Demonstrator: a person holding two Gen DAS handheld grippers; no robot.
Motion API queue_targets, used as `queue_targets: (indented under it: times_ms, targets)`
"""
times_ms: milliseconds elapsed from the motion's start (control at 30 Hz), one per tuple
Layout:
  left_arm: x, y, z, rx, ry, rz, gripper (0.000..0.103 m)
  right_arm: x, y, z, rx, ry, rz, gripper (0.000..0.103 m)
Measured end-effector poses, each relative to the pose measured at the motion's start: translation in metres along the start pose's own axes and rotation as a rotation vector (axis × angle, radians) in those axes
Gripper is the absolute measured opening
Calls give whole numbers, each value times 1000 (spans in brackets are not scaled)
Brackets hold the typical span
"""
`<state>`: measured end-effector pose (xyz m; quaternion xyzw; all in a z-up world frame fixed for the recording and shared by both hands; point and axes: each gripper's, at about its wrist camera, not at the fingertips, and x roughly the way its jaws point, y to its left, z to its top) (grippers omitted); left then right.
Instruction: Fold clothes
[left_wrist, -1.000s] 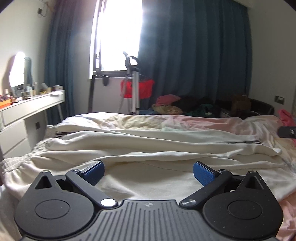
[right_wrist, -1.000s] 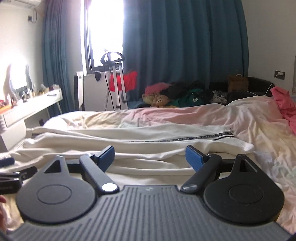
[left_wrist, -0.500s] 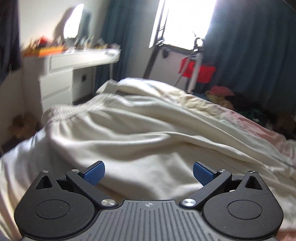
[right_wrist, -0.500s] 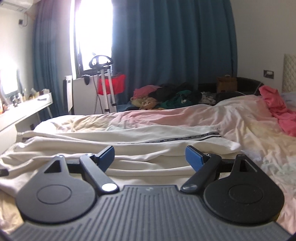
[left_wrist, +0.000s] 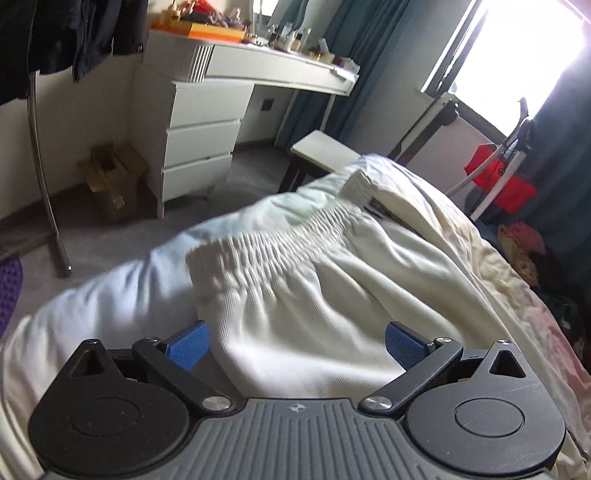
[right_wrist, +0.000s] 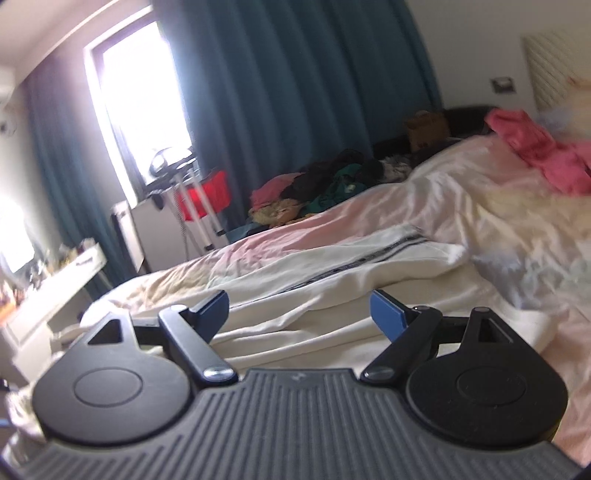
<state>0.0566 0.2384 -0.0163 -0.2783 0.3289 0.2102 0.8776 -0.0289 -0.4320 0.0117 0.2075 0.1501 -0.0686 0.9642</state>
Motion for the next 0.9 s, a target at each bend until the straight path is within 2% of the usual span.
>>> queue_targets:
  times_ms: [67, 200, 267, 400, 500, 600, 667, 767, 867, 900]
  targets:
    - [7, 9, 7, -35, 7, -26, 102, -1, -19, 2, 60, -17, -41, 85]
    - [16, 35, 17, -150, 1, -84, 102, -1, -59, 1, 160, -38, -190, 86]
    - [16, 49, 17, -213, 6, -113, 102, 0, -77, -2, 228, -37, -230, 86]
    - [16, 71, 16, -314, 15, -138, 102, 6, -111, -16, 428, 4, -248, 85]
    - [15, 80, 17, -336, 5, -100, 102, 8, -125, -25, 525, 14, -257, 87]
    - [19, 90, 16, -370, 32, -114, 102, 10, -139, -35, 634, 29, -253, 86]
    - [24, 93, 14, -386, 68, -125, 102, 11, -146, -40, 687, 33, -296, 85]
    - [26, 99, 13, -410, 63, -124, 102, 11, -161, -53, 815, 35, -351, 86]
    - [28, 102, 13, -423, 70, -135, 102, 14, -174, -70, 948, 52, -321, 87]
    - [30, 103, 13, -426, 76, -139, 102, 16, -176, -74, 975, 59, -316, 84]
